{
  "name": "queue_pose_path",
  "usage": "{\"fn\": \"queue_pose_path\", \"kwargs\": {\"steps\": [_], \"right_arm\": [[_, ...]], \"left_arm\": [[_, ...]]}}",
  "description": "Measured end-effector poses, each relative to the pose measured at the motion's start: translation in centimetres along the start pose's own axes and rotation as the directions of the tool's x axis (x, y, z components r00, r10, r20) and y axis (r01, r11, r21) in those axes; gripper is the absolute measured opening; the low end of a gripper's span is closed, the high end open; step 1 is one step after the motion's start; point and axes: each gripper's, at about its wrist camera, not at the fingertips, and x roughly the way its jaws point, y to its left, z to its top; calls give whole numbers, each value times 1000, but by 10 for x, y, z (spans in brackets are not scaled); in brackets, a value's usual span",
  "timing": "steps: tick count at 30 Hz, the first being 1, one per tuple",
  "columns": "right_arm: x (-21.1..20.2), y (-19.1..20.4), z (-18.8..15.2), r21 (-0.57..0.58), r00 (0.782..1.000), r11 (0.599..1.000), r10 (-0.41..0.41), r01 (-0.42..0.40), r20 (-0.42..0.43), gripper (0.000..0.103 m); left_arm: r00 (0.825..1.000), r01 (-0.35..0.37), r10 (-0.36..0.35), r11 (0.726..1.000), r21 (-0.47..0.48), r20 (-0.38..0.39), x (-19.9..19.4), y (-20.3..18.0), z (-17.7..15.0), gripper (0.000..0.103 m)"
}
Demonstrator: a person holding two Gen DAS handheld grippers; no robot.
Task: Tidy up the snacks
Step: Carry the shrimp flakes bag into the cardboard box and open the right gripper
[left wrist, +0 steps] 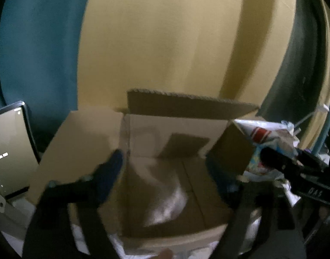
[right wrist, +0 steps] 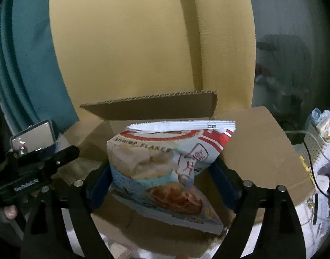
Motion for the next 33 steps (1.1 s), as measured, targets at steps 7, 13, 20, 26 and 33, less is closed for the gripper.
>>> {"fn": "queue_pose_path", "kwargs": {"steps": [7, 13, 20, 26, 33], "right_arm": [[-20, 6, 5, -35, 998, 999, -20, 22, 56, 91], [-36, 15, -3, -58, 998, 998, -30, 33, 50, 92], [-43, 19, 2, -82, 995, 996, -36, 44, 93, 97], [-18, 26, 14, -94, 999, 995, -29, 31, 18, 98], [-30, 31, 15, -85, 999, 996, -15, 17, 30, 98]], "left_arm": [[998, 1, -2, 1000, 21, 59, -34, -3, 0, 96], [997, 16, -20, 999, 48, 73, -60, -15, -11, 96], [996, 7, -13, 997, 74, 91, -77, -23, -18, 96], [996, -5, -1, 998, 67, 90, -84, -20, -19, 96], [994, -10, 3, 998, 59, 105, -97, -15, -18, 96]]}}
